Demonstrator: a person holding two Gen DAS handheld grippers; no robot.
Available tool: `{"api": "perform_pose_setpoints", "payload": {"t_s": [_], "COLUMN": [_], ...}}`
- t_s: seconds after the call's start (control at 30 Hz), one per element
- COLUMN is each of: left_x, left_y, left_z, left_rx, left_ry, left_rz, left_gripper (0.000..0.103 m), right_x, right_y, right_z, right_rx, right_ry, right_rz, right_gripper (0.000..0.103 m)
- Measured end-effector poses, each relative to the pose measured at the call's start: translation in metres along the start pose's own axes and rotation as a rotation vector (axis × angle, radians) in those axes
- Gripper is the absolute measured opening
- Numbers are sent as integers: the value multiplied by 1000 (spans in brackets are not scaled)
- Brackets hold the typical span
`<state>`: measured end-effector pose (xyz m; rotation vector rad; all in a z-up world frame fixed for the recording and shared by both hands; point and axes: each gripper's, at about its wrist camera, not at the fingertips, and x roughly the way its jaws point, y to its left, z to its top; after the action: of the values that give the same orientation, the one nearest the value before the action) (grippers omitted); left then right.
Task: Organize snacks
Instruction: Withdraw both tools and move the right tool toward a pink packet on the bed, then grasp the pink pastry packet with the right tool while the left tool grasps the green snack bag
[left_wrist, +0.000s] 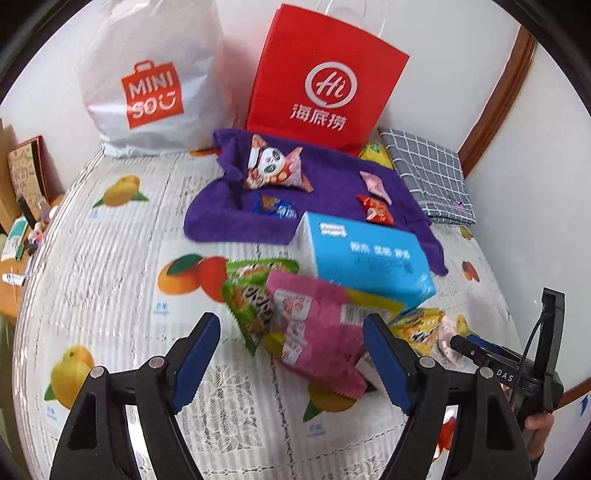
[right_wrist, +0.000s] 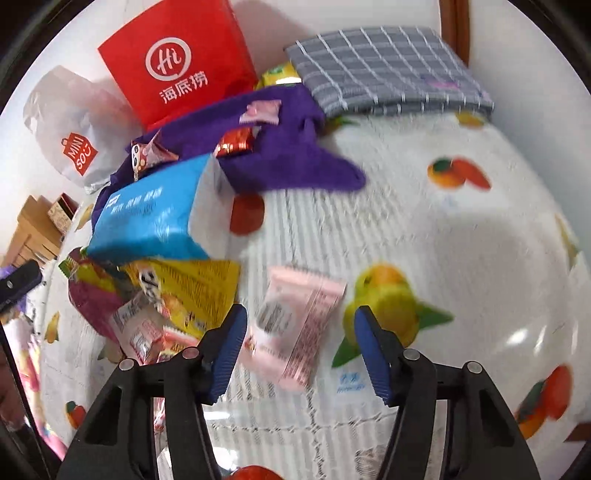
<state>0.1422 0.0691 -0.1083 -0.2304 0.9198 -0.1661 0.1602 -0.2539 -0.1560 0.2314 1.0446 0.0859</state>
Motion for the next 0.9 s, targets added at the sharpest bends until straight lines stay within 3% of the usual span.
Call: {"api": "perform_pose_setpoints", "payload": {"t_s": [0.13,0.3,0.37,0.73,0.9], "left_x": [1,3,4,34,49], "left_y": [12,23,27,48,49], "left_z": [-7,-9,-9,3,6], "left_rx": [-24,-27,-33,-67,-39], "left_ry": [1,-3,-2,-1,22], "left_rz": [-8,12,12,74,65], "left_gripper": [78,78,78,77,77], "right_x": [14,21,25,29,31], "right_y": [6,17,20,17,15], "right_z": [-8,-5,-3,-4,-4], "right_rx": [1,-43,-80,-197,-209], "right_ry": [24,-26,-44,-123,-155], "right_rz": [-3,-59,-108,-118,-120], "right_gripper": [61,61,44,42,43]}}
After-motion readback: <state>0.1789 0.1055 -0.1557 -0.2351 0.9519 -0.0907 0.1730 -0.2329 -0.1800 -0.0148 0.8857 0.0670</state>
